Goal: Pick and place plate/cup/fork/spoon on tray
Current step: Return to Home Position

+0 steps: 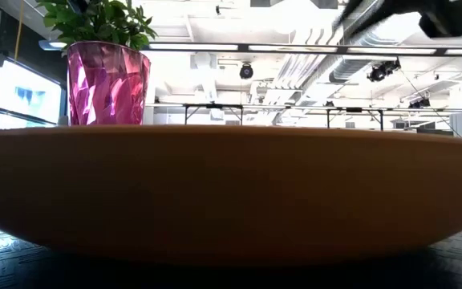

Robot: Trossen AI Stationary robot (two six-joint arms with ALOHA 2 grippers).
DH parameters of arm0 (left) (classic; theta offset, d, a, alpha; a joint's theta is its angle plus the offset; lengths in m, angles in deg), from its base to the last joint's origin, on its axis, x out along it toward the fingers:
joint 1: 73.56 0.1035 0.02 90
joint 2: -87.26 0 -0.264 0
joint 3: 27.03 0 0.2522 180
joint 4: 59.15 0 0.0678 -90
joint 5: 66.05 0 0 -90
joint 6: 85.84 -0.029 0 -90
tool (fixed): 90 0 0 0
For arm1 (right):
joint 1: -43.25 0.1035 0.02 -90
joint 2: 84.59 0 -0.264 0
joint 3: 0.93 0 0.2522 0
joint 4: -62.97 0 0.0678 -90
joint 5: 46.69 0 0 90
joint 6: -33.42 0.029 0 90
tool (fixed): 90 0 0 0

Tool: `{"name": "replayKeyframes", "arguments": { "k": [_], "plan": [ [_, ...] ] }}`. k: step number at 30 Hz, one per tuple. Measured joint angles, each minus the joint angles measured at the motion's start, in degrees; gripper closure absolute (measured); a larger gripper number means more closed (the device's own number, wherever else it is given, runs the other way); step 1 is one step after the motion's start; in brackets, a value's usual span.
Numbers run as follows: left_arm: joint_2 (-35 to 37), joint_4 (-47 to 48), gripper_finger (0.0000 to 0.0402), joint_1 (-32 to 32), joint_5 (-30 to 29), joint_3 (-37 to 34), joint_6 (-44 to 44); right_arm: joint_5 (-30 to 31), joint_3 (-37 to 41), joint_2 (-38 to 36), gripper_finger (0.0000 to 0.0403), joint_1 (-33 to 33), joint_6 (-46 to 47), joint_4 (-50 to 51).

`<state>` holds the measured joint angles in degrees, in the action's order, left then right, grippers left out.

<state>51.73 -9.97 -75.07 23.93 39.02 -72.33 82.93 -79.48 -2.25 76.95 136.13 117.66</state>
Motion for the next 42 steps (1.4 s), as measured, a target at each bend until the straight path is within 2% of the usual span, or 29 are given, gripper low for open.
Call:
{"name": "replayKeyframes", "arguments": {
  "k": [2, 5, 10, 16, 22, 30, 36, 42],
  "plan": [
    [1.2, -0.7, 0.0321, -0.2, 3.7, -0.8, -0.7, 3.7, 0.0, -2.3, 0.0340, -0.3, -4.4, -2.1],
    [4.5, -5.8, 0.0321, -0.7, 7.2, -6.0, -0.8, 7.9, 0.0, -5.7, 0.0340, -0.4, -11.1, -5.4],
    [12.0, -20.4, 0.0321, -1.4, 8.1, -18.4, 3.9, 12.5, 0.0, -10.3, 0.0340, -0.3, -23.4, -13.3],
    [20.1, -32.2, 0.0321, -2.7, 8.3, -29.9, 7.6, 10.9, 0.0, -13.0, 0.0340, -0.3, -32.9, -22.0],
    [27.0, -39.0, 0.0321, -3.9, 8.3, -37.5, 6.5, 6.8, 0.0, -13.3, 0.0340, -0.3, -34.9, -22.7],
    [33.0, -39.5, 0.0321, -3.9, 8.2, -45.2, 6.9, 8.6, 0.0, -17.2, 0.0340, -0.3, -39.9, -21.3],
    [35.3, -39.8, 0.0321, -3.9, 6.2, -48.4, 7.5, 12.4, 0.0, -24.1, 0.0340, -0.3, -56.5, -21.5],
    [35.3, -39.7, 0.0321, -3.8, 2.8, -48.6, 8.6, 9.0, 0.0, -32.7, 0.0340, -0.3, -73.7, -21.5]
  ]
}}
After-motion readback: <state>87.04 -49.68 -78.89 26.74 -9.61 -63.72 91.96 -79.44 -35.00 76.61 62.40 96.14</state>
